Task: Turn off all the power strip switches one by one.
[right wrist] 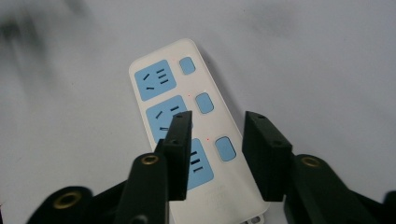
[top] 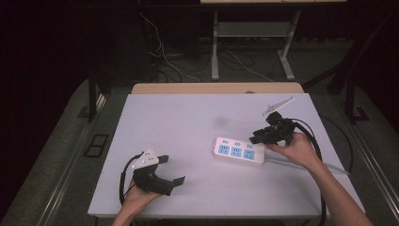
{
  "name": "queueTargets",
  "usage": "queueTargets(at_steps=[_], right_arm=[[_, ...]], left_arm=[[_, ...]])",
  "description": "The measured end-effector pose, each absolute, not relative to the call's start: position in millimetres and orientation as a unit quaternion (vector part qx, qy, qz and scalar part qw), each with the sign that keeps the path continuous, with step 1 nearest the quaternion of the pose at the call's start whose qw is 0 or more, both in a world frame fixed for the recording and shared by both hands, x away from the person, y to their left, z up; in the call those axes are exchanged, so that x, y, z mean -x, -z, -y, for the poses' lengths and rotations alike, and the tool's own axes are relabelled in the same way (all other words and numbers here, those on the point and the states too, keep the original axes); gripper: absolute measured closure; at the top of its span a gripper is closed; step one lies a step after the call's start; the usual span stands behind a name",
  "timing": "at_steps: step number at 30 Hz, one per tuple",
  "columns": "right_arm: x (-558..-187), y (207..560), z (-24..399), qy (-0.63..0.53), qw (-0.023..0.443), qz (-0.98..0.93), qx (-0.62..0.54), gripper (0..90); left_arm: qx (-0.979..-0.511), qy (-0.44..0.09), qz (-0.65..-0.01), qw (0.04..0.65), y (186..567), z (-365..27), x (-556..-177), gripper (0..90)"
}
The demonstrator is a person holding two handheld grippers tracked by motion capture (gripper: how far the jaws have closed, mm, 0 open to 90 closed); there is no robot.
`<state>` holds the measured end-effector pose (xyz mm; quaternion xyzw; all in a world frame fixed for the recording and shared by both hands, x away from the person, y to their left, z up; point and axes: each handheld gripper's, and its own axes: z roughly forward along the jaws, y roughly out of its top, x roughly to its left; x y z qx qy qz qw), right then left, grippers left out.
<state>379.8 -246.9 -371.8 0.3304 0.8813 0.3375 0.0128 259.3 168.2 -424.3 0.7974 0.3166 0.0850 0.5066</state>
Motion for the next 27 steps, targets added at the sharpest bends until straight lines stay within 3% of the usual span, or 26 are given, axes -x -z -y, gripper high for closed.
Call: queueTargets(at_steps=[6, 12, 27], right_arm=[[-385, 377, 244, -0.333, 0.008, -0.885, -0.324, 78.3], [-387, 383, 241, -0.324, 0.009, -0.891, -0.319, 86.9], [-392, 398, 232, -0.301, 0.007, -0.9, -0.315, 89.8]], left_arm=[[-0.798, -0.084, -0.316, 0.507, 425, -168, -260, 0.0], [-0.799, -0.083, -0.315, 0.505, 425, -167, -259, 0.0], [-0.8, -0.083, -0.315, 0.505, 425, -168, -259, 0.0]])
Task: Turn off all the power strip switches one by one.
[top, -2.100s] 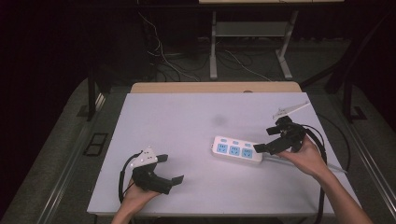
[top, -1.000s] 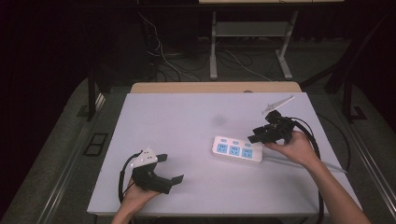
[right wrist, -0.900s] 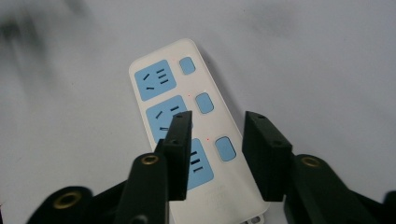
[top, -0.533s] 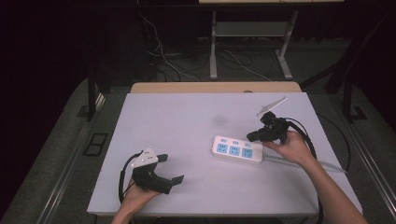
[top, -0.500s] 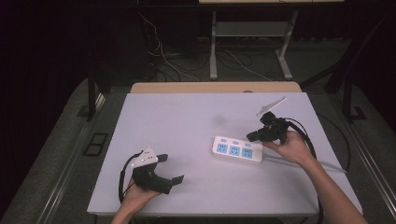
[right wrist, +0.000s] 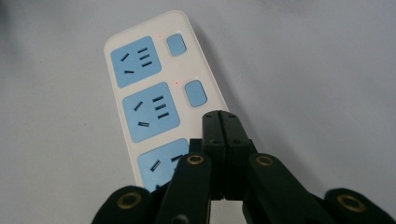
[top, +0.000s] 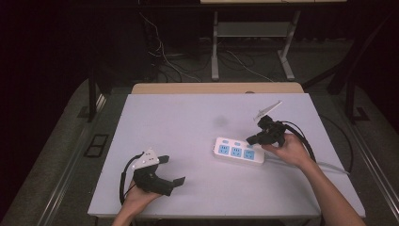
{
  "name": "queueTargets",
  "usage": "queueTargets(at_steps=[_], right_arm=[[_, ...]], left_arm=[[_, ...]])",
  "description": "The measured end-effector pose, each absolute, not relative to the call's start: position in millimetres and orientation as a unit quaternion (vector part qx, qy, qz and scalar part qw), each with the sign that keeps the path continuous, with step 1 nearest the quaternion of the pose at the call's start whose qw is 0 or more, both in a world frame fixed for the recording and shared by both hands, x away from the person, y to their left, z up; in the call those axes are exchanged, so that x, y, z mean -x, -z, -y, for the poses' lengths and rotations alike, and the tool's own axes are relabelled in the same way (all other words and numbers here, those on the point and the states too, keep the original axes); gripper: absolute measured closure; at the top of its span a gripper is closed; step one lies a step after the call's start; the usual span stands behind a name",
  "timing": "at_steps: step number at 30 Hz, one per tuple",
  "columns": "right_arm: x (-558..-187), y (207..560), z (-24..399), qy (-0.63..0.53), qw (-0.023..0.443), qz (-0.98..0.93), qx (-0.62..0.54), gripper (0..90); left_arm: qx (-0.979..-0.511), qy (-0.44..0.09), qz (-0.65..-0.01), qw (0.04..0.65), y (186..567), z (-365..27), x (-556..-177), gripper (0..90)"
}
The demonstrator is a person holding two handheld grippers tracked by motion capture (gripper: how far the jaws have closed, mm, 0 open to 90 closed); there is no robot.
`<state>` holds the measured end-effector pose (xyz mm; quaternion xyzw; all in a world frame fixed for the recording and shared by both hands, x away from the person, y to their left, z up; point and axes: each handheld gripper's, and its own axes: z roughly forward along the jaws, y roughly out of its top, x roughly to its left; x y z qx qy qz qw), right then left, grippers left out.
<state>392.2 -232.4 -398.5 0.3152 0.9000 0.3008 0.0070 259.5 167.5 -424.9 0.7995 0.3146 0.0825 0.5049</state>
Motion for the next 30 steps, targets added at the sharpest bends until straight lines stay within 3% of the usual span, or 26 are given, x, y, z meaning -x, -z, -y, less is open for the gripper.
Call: queueTargets(at_steps=[30], right_arm=[[-387, 411, 235, -0.308, 0.014, -0.897, -0.317, 90.0]], left_arm=[[-0.801, -0.083, -0.312, 0.504, 425, -167, -259, 0.0]])
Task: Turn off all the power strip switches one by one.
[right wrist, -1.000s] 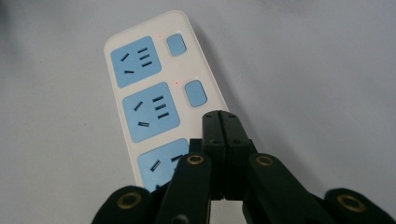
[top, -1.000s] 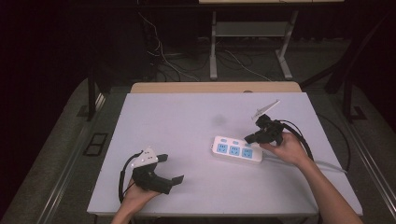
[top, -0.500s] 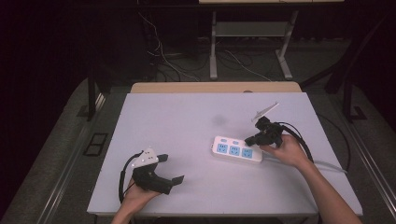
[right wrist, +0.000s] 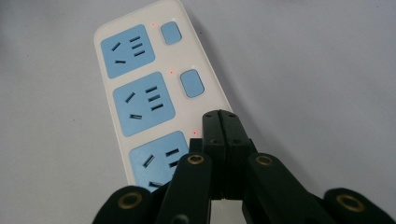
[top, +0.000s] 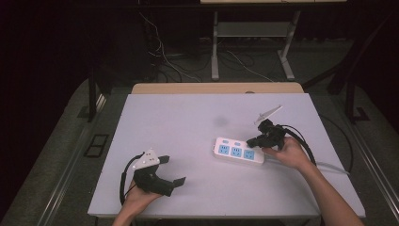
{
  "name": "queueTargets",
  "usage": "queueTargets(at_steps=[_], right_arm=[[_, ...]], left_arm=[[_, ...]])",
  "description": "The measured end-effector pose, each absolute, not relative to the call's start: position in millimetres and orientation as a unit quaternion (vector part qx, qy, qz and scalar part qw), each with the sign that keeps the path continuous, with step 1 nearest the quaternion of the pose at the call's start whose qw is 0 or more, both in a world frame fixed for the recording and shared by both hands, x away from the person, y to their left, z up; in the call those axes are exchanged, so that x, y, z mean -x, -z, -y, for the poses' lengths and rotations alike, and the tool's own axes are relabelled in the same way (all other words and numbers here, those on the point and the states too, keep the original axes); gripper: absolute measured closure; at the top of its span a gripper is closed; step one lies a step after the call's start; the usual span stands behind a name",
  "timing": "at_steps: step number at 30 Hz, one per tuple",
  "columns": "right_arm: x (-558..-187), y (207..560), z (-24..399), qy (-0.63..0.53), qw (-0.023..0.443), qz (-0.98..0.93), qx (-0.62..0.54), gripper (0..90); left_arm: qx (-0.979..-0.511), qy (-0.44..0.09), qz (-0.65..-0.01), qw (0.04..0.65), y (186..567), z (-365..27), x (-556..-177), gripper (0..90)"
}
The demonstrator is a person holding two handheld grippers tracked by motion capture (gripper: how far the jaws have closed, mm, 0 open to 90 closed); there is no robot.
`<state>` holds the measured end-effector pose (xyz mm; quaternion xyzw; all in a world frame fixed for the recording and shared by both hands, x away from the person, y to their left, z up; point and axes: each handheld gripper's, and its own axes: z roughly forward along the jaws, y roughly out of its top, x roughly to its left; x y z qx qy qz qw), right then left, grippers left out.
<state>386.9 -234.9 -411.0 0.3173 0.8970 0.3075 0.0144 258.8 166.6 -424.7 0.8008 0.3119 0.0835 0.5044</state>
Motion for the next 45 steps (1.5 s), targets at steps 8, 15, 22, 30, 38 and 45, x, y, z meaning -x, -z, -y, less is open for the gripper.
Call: queueTargets(at_steps=[8, 15, 22, 30, 38, 45], right_arm=[[-385.9, 412.2, 235.3, -0.311, 0.019, -0.896, -0.315, 90.0], [-384.5, 412.9, 234.4, -0.31, 0.024, -0.897, -0.313, 90.0], [-386.3, 412.9, 235.5, -0.312, 0.018, -0.896, -0.314, 90.0], [-388.2, 412.5, 236.2, -0.312, 0.008, -0.895, -0.319, 90.0], [-389.2, 410.8, 238.5, -0.324, 0.001, -0.892, -0.314, 90.0], [-389.5, 409.5, 240.6, -0.318, -0.002, -0.895, -0.312, 90.0]], left_arm=[[-0.798, -0.081, -0.312, 0.509, 424.5, -166.6, -256.7, 0.0], [-0.797, -0.081, -0.312, 0.511, 424.4, -166.3, -256.1, 0.0], [-0.795, -0.082, -0.315, 0.512, 424.9, -166.7, -256.7, 0.0], [-0.794, -0.082, -0.317, 0.512, 424.9, -168.1, -257.2, 0.0], [-0.794, -0.083, -0.317, 0.511, 424.9, -168.2, -257.2, 0.0], [-0.795, -0.083, -0.316, 0.511, 425.1, -168.1, -257.6, 0.0]])
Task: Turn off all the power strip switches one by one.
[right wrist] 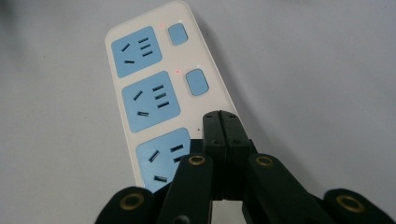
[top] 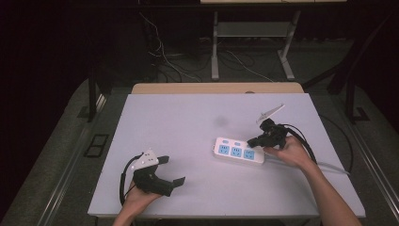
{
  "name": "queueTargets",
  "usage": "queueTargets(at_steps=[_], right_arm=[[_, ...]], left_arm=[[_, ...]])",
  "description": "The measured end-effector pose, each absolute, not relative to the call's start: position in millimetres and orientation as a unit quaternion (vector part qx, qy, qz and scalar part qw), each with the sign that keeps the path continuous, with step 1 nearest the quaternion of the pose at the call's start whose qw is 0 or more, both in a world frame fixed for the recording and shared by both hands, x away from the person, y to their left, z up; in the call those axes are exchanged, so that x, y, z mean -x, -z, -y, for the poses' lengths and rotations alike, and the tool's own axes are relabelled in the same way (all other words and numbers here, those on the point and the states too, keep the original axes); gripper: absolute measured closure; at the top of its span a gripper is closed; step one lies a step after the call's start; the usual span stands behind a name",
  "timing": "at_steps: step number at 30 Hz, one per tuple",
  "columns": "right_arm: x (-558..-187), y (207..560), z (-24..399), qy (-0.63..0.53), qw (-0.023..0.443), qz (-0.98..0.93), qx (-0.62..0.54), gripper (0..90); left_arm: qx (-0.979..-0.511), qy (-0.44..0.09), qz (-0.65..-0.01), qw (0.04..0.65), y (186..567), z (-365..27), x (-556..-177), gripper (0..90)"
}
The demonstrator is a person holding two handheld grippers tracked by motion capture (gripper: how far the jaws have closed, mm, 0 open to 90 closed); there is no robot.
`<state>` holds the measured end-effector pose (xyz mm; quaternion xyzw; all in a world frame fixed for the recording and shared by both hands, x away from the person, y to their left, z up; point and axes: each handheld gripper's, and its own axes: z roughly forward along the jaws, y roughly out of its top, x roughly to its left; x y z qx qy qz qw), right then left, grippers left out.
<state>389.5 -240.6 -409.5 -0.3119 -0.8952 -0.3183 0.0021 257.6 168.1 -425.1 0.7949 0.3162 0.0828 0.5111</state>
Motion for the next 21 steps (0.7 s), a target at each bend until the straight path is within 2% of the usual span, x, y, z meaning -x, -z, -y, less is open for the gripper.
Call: queueTargets(at_steps=[21], right_arm=[[-387, 385, 225, 0.318, -0.003, 0.903, 0.288, 90.0]], left_arm=[[-0.795, -0.083, -0.316, 0.511, 425, -168, -257, 0.0]])
